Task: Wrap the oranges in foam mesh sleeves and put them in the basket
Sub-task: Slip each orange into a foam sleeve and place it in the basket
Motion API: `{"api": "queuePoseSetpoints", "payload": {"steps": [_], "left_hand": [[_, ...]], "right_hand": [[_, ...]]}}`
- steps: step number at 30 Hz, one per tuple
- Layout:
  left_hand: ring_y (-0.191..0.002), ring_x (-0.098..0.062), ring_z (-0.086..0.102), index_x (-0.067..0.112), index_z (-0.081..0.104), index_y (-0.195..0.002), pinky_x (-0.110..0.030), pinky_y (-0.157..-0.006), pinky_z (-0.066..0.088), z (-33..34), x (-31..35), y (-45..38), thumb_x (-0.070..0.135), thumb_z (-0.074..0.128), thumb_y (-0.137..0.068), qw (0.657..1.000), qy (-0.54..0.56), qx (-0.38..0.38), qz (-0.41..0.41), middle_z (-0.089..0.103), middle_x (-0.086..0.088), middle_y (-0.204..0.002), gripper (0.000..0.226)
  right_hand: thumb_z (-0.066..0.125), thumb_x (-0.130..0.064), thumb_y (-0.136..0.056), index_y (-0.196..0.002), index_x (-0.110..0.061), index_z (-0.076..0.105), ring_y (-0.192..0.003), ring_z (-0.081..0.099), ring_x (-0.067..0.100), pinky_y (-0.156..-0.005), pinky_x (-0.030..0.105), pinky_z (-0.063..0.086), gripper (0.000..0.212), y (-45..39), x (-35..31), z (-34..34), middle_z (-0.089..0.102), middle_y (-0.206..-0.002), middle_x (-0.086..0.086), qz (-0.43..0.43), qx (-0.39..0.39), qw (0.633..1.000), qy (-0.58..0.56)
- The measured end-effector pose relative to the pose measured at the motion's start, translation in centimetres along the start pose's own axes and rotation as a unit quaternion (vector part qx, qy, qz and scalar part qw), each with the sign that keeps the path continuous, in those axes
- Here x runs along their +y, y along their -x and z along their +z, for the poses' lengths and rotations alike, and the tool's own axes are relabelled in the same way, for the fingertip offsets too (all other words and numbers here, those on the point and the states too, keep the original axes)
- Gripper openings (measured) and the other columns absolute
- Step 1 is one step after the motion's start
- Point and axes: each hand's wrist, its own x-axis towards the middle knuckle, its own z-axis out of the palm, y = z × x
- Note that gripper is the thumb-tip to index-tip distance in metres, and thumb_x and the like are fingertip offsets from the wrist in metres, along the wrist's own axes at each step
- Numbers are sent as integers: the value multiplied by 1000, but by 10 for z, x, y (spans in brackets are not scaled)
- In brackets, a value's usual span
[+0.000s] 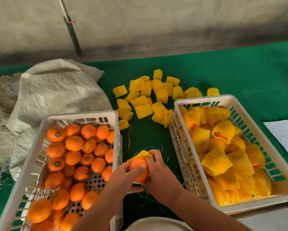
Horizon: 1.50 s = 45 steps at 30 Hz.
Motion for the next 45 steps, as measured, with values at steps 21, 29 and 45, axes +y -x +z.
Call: {"api": "queuePoseSetpoints", "payload": {"steps": [21, 29, 45], "left_hand": [[-110, -1, 49, 53, 61, -101, -25, -79, 48, -15, -9, 15, 66, 71, -67, 875, -169, 262, 370, 44, 13, -128, 37], [-116, 8, 56, 60, 45, -120, -4, -73, 52, -17, -9, 26, 58, 76, -64, 865, -166, 196, 430, 52, 34, -121, 65], [-115, 6, 37, 30, 41, -125, -7, -80, 36, -6, -13, 25, 40, 90, -67, 820, -330, 219, 414, 35, 23, -128, 77]], "right_hand": [[51, -34, -103, -151, -37, 35, -77, 61, 6, -70, 18, 55, 51, 34, -71, -39, 20, -154, -16, -139, 4, 990, 12], [79, -53, -80, -139, -31, 44, -128, 49, 11, -91, 18, 49, 72, 28, -69, -54, 40, -142, -18, -79, 187, 970, -132], [74, -89, -54, -149, -64, -1, -129, 39, 1, -100, 18, 42, 125, 7, -60, -48, 27, -134, -36, 84, 46, 978, -187]]}}
